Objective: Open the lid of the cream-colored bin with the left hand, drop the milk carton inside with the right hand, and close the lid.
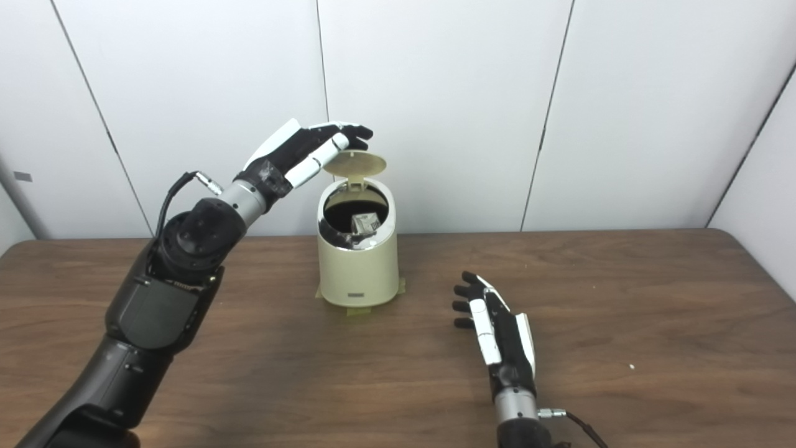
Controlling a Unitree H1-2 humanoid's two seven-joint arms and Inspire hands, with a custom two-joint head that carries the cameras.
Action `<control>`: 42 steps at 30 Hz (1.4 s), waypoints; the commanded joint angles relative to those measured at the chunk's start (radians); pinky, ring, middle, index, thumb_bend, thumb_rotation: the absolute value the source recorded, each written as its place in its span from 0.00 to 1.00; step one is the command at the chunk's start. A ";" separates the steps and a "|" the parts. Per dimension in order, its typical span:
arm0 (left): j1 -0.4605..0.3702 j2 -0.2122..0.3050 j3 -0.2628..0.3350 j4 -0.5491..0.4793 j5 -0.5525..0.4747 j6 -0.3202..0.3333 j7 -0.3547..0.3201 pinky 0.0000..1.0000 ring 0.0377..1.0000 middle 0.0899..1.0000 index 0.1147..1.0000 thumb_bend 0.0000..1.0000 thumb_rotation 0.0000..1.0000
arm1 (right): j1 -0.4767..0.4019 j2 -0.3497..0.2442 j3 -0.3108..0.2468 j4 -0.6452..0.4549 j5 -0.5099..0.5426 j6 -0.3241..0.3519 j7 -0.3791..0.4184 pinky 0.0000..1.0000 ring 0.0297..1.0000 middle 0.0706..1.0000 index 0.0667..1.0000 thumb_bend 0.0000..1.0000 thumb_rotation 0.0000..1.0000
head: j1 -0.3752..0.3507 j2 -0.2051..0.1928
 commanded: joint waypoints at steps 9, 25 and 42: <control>-0.079 0.124 -0.134 -0.096 0.281 -0.129 -0.032 0.75 0.77 0.75 0.74 0.44 1.00 | -0.013 0.015 -0.007 -0.005 0.019 0.048 0.011 0.58 0.71 0.75 0.82 0.48 1.00 | -0.004 0.004; -0.029 0.118 -0.188 -0.071 0.440 -0.162 -0.105 0.71 0.75 0.78 0.77 0.48 1.00 | -0.018 0.007 -0.010 -0.025 0.019 0.059 0.006 0.55 0.67 0.72 0.82 0.46 0.98 | -0.008 0.014; 0.036 0.122 -0.215 -0.102 0.485 -0.169 -0.167 0.70 0.76 0.77 0.81 0.47 1.00 | -0.014 0.001 -0.016 -0.063 0.030 0.087 0.022 0.54 0.67 0.71 0.82 0.45 0.98 | -0.013 0.040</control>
